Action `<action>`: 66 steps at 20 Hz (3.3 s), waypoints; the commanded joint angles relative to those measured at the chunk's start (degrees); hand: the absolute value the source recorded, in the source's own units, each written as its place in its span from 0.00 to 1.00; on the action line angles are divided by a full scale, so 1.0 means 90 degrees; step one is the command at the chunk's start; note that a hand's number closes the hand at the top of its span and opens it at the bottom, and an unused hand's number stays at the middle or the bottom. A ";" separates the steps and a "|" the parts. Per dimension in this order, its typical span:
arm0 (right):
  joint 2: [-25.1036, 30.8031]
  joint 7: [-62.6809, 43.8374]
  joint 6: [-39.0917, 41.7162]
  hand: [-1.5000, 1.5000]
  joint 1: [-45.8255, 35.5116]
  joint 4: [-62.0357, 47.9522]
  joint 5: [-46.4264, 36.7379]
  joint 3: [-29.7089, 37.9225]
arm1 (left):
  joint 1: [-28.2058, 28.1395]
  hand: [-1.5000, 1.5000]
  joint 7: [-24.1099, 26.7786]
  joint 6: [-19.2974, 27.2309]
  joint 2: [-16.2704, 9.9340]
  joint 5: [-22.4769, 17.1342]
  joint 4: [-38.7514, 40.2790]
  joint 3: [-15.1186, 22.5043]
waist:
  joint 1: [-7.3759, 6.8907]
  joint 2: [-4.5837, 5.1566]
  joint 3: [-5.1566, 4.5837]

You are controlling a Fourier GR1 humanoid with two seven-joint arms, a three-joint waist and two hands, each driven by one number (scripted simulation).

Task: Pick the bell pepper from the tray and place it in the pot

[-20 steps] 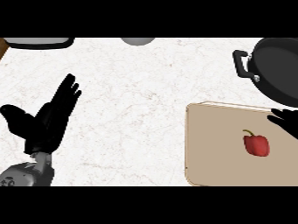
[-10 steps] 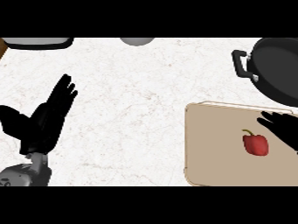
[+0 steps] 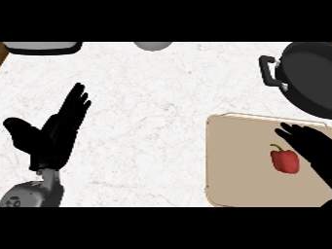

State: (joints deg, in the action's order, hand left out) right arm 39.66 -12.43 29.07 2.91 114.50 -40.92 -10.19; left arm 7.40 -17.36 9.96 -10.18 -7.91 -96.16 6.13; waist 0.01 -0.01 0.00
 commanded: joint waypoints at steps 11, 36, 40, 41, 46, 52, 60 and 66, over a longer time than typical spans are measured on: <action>-0.0966 0.0343 -0.0341 0.00 -0.0520 -0.1668 -0.1897 -0.0550 | 0.0084 0.50 -0.0387 0.0017 0.0300 0.0371 -0.0239 -0.0079 | -0.0017 0.0001 0.0002; -0.1663 0.1640 -0.0440 1.00 -0.0947 -0.2463 -0.2836 -0.0156 | 0.0147 0.50 -0.0385 -0.0424 0.0537 0.0473 -0.0074 -0.0503 | 0.0002 -0.0003 0.0000; -0.1752 0.1820 -0.0640 1.00 -0.0678 -0.2331 -0.2836 -0.0100 | 0.0293 0.50 -0.0577 -0.0671 0.0368 0.0289 -0.0202 -0.0682 | 0.0017 -0.0005 0.0000; -0.1309 0.2100 -0.1048 1.00 -0.0729 -0.3183 -0.2359 0.0856 | 0.0205 0.50 -0.0464 -0.0495 0.0440 0.0423 -0.0036 -0.0604 | 0.0048 0.0006 0.0005; -0.1374 0.0771 -0.0755 1.00 -0.0984 -0.4174 -0.1127 0.3440 | -0.0102 0.50 -0.0227 -0.0410 0.0492 0.0465 -0.0206 -0.0615 | 0.0244 0.0031 0.0032; -0.0320 0.0734 -0.1519 1.00 -0.1635 -0.5358 -0.1218 0.4513 | 0.0054 0.50 -0.0039 -0.0666 0.0486 0.0268 0.0055 -0.0658 | -0.0030 0.0034 0.0008; 0.0187 0.1490 -0.1627 1.00 -0.1412 -0.4383 -0.0376 0.5318 | -0.0227 0.50 -0.0363 -0.0517 0.0544 0.0528 -0.0538 -0.0407 | 0.0045 -0.0030 -0.0002; 0.0731 0.1879 -0.1424 1.00 -0.2019 -0.3814 0.0109 0.5535 | -0.0123 0.50 -0.0459 -0.0709 0.0445 0.0352 -0.0410 -0.0520 | 0.0003 -0.0022 -0.0001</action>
State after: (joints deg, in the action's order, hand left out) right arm 44.58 2.31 15.84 -13.25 76.75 -42.64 38.38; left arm 6.28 -19.08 4.63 -5.37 -3.76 -97.63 1.49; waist 0.34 -0.15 -0.03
